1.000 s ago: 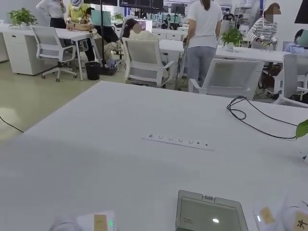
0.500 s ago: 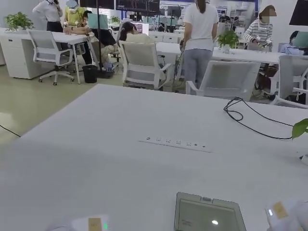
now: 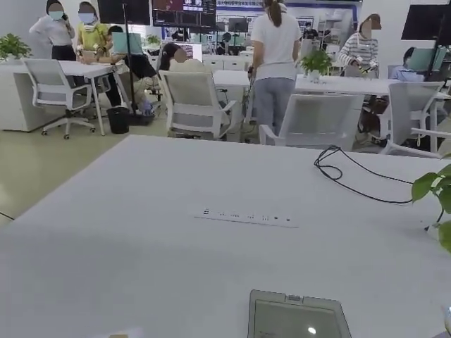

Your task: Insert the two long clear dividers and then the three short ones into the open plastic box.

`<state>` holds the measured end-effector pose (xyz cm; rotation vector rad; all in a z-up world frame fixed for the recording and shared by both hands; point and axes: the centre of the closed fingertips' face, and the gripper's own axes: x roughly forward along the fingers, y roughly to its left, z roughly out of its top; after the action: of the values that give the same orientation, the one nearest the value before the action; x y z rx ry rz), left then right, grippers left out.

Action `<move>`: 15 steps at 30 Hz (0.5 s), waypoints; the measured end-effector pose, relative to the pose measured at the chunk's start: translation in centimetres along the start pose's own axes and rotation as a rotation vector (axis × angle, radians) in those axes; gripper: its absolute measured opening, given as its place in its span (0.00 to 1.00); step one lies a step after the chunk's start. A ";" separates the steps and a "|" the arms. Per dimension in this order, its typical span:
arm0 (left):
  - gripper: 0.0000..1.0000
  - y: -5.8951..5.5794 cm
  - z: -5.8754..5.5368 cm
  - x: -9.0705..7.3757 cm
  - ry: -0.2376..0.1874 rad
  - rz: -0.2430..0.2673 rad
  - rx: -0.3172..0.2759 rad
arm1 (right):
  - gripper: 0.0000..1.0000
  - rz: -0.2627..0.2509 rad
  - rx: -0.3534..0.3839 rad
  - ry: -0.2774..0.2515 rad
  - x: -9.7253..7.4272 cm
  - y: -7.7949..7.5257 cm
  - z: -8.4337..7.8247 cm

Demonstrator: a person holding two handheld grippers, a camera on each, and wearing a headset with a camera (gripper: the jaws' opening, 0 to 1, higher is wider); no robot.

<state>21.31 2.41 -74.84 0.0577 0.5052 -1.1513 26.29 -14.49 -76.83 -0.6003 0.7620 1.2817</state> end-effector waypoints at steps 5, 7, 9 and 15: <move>1.00 0.1 0.1 0.0 0.001 -0.007 0.007 | 0.44 -0.034 0.049 -0.043 -1.0 0.2 -0.8; 1.00 0.1 0.0 0.1 0.007 -0.009 0.011 | 0.46 -0.049 0.068 -0.058 -1.3 0.4 -1.1; 1.00 0.2 -0.2 0.1 0.014 -0.010 0.015 | 0.48 -0.059 0.086 -0.076 -1.7 0.6 -1.5; 1.00 0.6 -0.9 -0.2 0.033 0.000 0.007 | 0.57 -0.070 0.127 -0.113 -2.3 1.3 -2.5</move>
<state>21.50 3.11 -75.64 0.0830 0.5304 -1.1537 24.35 -17.58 -76.58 -0.4444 0.7168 1.1826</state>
